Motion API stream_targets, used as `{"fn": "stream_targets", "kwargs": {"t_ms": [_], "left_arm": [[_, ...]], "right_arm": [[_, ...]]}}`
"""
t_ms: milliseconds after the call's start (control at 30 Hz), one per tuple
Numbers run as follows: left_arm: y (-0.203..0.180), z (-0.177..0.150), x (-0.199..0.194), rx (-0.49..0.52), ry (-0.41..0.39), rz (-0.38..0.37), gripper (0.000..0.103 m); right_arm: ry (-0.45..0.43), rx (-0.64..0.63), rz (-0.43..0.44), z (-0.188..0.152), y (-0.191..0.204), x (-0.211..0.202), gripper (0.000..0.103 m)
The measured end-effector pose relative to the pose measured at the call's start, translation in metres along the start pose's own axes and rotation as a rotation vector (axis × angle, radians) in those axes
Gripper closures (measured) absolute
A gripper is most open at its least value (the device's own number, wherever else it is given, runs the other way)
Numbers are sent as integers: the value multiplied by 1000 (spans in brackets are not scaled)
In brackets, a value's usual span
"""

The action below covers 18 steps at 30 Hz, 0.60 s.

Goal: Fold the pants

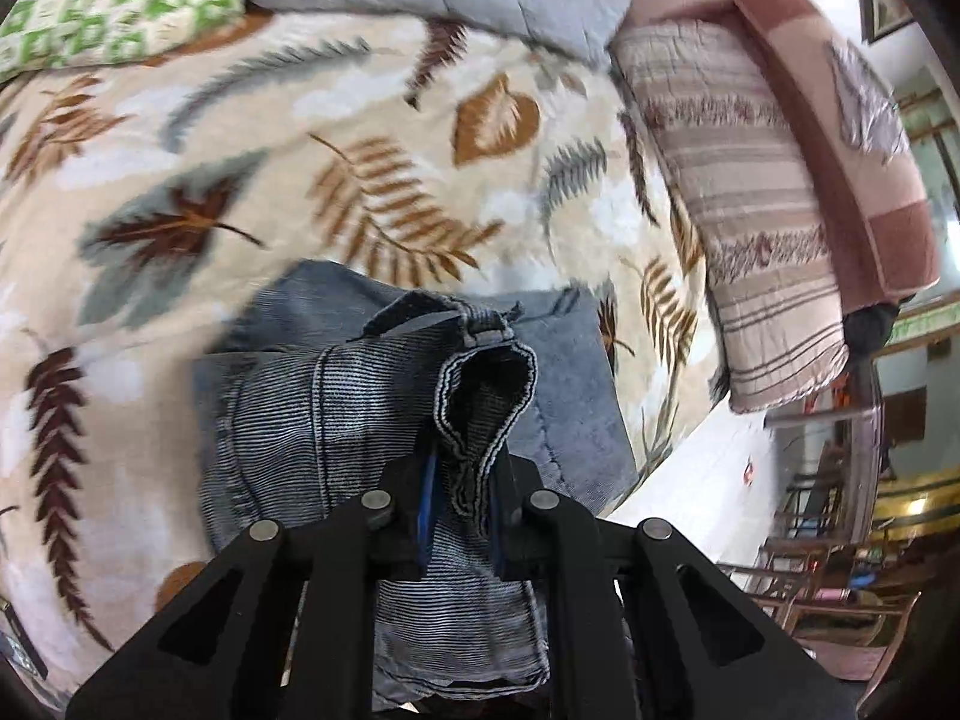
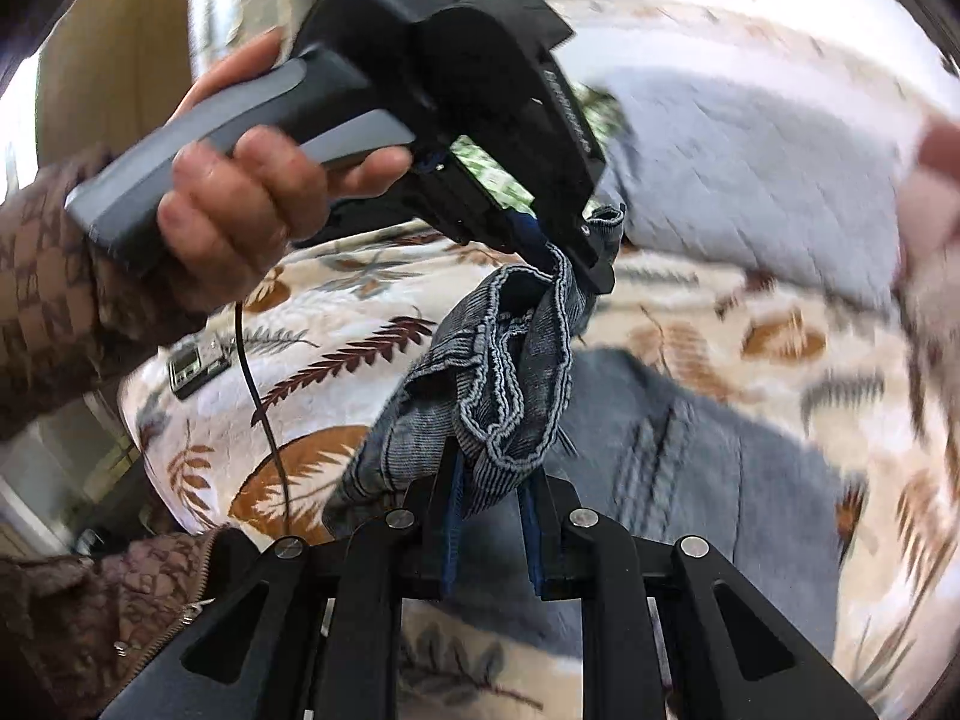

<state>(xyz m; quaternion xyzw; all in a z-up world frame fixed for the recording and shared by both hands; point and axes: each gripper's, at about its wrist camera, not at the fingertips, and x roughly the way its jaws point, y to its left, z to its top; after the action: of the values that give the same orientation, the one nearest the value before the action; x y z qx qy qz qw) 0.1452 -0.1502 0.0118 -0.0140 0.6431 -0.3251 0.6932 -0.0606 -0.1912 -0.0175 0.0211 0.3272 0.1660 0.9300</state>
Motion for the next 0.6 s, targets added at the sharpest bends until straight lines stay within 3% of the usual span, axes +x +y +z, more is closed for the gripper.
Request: {"fn": "stream_targets", "kwargs": {"t_ms": [233, 400, 500, 600], "left_arm": [[-40, 8, 69, 44, 114, 76, 90], [-43, 11, 108, 24, 171, 130, 88], [-40, 11, 114, 7, 182, 139, 87], [-43, 12, 104, 23, 199, 126, 84]], "right_arm": [[62, 269, 88, -37, -63, 0, 85], [115, 439, 148, -60, -99, 10, 82], [118, 515, 190, -69, -112, 14, 82], [111, 556, 235, -71, -119, 12, 75]]}}
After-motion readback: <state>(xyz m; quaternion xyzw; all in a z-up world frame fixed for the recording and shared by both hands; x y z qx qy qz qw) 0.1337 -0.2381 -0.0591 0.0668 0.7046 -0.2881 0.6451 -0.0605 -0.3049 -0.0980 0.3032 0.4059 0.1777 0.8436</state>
